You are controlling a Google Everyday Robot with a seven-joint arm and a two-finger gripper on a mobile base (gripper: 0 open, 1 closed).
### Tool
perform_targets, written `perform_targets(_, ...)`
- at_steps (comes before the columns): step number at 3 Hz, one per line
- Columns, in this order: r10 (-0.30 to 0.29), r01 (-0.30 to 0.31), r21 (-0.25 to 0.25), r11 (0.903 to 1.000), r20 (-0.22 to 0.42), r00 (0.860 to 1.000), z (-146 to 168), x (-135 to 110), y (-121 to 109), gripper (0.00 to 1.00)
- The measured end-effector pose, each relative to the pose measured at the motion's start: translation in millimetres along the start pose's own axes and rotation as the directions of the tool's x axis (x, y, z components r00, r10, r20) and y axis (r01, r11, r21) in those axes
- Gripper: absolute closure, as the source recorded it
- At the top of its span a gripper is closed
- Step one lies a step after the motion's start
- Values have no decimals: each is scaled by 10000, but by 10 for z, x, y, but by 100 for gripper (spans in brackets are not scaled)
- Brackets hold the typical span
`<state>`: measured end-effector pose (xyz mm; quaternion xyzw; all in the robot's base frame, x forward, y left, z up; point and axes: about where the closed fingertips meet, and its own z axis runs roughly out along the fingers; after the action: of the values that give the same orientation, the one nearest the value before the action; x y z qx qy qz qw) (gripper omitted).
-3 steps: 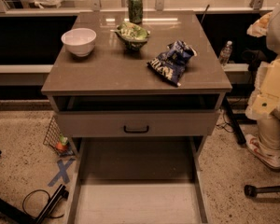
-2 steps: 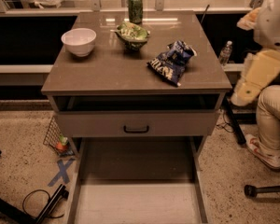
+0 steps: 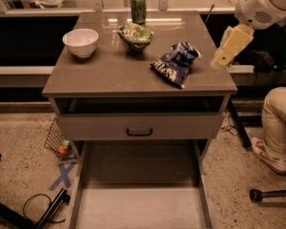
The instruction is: Place green jalapeno chip bag into middle drawer
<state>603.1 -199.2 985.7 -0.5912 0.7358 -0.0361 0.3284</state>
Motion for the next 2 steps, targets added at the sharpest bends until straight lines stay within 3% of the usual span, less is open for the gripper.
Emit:
perform_targets(1, 101, -114, 579, 9983, 240, 9997, 109, -109, -413, 0)
perform_targets(2, 100, -120, 608, 9981, 334, 9994, 145, -126, -434, 0)
